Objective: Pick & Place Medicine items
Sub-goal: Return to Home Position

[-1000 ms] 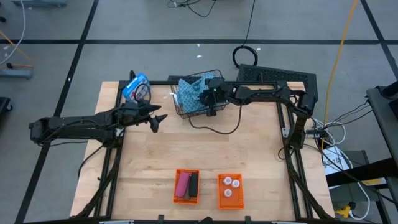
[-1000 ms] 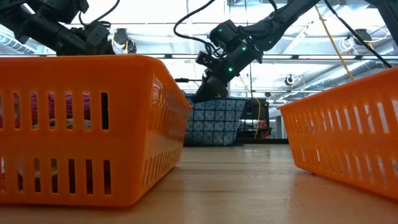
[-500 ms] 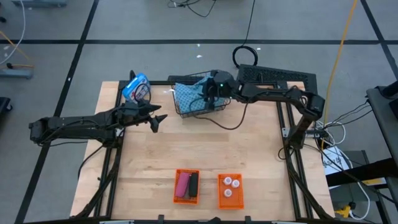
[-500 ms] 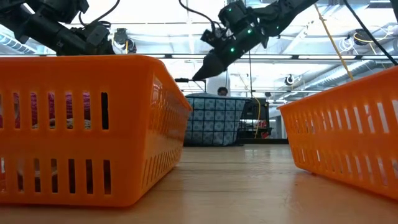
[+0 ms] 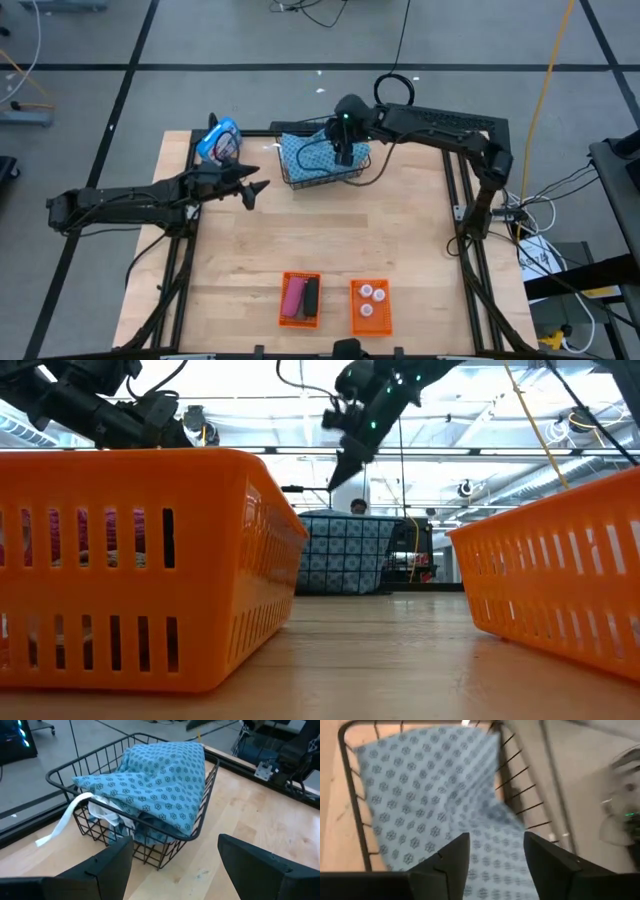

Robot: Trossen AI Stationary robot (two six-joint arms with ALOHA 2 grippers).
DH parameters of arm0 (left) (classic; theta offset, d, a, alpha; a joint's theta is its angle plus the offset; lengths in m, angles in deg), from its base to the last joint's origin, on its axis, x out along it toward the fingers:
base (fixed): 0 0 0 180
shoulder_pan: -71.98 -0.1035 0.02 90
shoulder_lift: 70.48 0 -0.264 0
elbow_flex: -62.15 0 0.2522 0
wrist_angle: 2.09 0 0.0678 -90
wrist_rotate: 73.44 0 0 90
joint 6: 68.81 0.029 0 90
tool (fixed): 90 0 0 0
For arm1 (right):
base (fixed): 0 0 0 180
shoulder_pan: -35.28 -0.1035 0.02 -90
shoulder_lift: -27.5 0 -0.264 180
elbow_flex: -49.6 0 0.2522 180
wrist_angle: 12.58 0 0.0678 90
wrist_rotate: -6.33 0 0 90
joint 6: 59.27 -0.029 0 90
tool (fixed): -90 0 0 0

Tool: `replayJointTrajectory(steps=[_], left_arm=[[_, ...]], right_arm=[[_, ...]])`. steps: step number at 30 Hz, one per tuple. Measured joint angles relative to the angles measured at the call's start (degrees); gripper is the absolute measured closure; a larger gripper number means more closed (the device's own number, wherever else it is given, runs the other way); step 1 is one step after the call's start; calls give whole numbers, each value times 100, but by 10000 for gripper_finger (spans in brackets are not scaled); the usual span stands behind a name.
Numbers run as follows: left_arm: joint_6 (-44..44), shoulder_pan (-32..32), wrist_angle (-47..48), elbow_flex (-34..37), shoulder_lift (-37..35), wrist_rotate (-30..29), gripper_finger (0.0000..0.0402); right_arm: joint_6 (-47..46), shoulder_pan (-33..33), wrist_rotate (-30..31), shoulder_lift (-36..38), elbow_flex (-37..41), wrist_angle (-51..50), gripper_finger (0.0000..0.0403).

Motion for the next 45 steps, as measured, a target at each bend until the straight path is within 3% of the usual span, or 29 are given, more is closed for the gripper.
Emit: replayJointTrajectory(steps=[5, 17, 35, 37, 42, 45], left_arm=[[-93, -9, -8, 0, 1, 34, 101], [-115, -15, -9, 0, -1, 130, 101], [-111, -20, 38, 0, -1, 194, 101], [-107, -20, 49, 0, -1, 284, 101], [-82, -20, 136, 0, -1, 294, 101], [-36, -20, 166, 0, 1, 294, 101]], right_arm=[[-174, 72, -514, -517, -5, -239, 246], [-389, 154, -604, -1747, -34, -53, 283], [-1465, 171, 49, -1000, 8, 1225, 289], [-1474, 150, -523, -836, 8, 1155, 289], [-1452, -58, -2888, -599, 6, 798, 289], [-1247, -221, -3884, -588, -1, 570, 292]])
